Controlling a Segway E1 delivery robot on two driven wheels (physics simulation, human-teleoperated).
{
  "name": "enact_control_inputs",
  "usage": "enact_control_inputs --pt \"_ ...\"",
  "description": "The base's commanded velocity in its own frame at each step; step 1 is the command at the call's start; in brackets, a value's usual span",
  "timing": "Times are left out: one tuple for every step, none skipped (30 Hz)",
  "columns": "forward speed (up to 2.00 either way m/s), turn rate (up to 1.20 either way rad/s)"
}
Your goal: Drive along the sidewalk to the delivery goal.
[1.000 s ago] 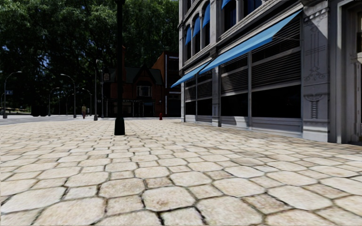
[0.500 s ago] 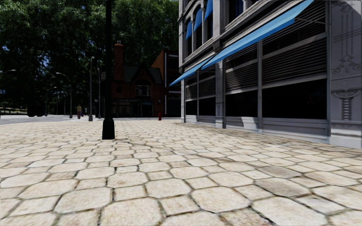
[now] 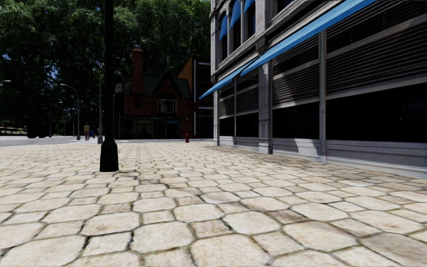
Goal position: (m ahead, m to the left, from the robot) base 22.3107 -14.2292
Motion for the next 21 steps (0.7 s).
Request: enact_control_inputs --pt "2.0 0.0" --pt "2.0 0.0" --pt "2.0 0.0" --pt "2.0 0.0" --pt "2.0 0.0" --pt "2.0 0.0" --pt "2.0 0.0" --pt "2.0 0.0" --pt "2.0 0.0" --pt "2.0 0.03" --pt "2.0 0.09" --pt "2.0 0.09" --pt "2.0 0.17" --pt "2.0 0.2" --pt "2.0 0.22" --pt "2.0 0.22" --pt "2.0 0.24" --pt "2.0 0.27" --pt "2.0 0.29" --pt "2.0 0.3" --pt "2.0 0.3"
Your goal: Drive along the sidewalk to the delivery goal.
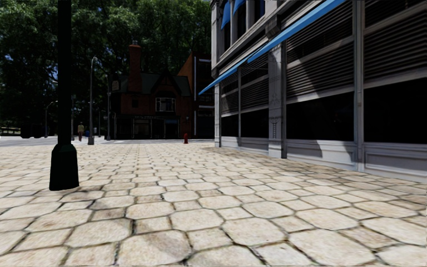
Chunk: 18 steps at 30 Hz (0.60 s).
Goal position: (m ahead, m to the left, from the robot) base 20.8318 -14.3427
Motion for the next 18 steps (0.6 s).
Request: enact_control_inputs --pt "2.0 0.3" --pt "2.0 0.3" --pt "2.0 0.3" --pt "2.0 0.3" --pt "2.0 0.3" --pt "2.0 0.3" --pt "2.0 0.3" --pt "2.0 0.3" --pt "2.0 0.3" --pt "2.0 0.3" --pt "2.0 0.3" --pt "2.0 0.3" --pt "2.0 0.3" --pt "2.0 0.31" --pt "2.0 0.31" --pt "2.0 0.31" --pt "2.0 0.29" --pt "2.0 0.26"
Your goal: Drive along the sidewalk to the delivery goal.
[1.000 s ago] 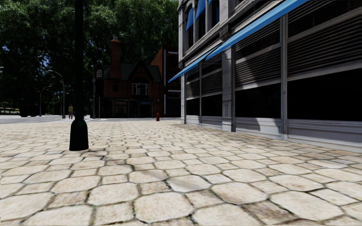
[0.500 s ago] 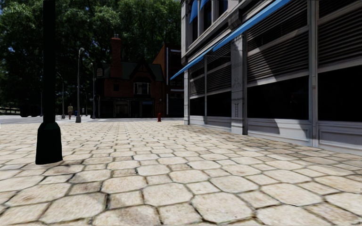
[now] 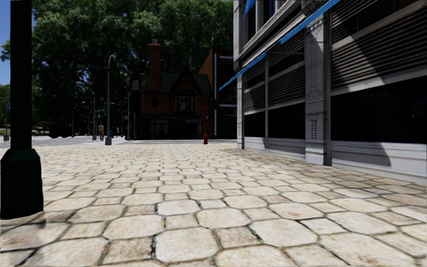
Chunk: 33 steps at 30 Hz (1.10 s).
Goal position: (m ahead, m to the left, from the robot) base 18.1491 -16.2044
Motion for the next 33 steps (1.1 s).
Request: enact_control_inputs --pt "2.0 0.26" --pt "2.0 0.26" --pt "2.0 0.26" --pt "2.0 0.26" --pt "2.0 0.26" --pt "2.0 0.0" --pt "2.0 0.0" --pt "2.0 0.0" --pt "2.0 0.0" --pt "2.0 0.0" --pt "2.0 0.0" --pt "2.0 0.0" --pt "2.0 0.0" --pt "2.0 0.0" --pt "2.0 0.0" --pt "2.0 0.0" --pt "2.0 0.0" --pt "2.0 0.0" --pt "2.0 0.0" --pt "2.0 0.0" --pt "2.0 0.0" --pt "2.0 0.0" --pt "2.0 0.0" --pt "2.0 0.0" --pt "2.0 0.0" --pt "2.0 0.0" --pt "2.0 0.0" --pt "2.0 0.0" --pt "2.0 0.0" --pt "2.0 0.0" --pt "2.0 0.0" --pt "2.0 0.0" --pt "2.0 0.0"
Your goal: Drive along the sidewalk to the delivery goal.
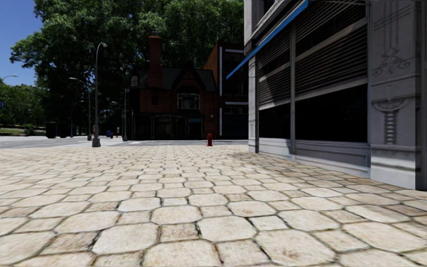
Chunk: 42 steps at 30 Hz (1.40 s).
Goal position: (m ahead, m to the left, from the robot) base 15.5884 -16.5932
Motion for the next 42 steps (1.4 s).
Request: enact_control_inputs --pt "2.0 0.0" --pt "2.0 0.0" --pt "2.0 0.0" --pt "2.0 0.0" --pt "2.0 0.0" --pt "2.0 0.0" --pt "2.0 0.0" --pt "2.0 0.0" --pt "2.0 0.0" --pt "2.0 0.0" --pt "2.0 0.0" --pt "2.0 0.0" --pt "2.0 0.0" --pt "2.0 0.0" --pt "2.0 0.0" --pt "2.0 0.0" --pt "2.0 0.0" --pt "2.0 0.0" --pt "2.0 0.0" --pt "2.0 0.0" --pt "2.0 0.0" --pt "2.0 0.0" --pt "2.0 0.0" --pt "2.0 0.0" --pt "2.0 0.0" --pt "2.0 0.0" --pt "2.0 0.0" --pt "2.0 0.0" --pt "2.0 0.0" --pt "2.0 0.0" --pt "2.0 0.0" --pt "2.0 0.0" --pt "2.0 0.0" --pt "2.0 0.0" --pt "2.0 0.0" --pt "2.0 0.0" --pt "2.0 0.0" --pt "2.0 0.0" --pt "2.0 0.0" --pt "2.0 0.0" --pt "2.0 0.0" --pt "2.0 0.0"
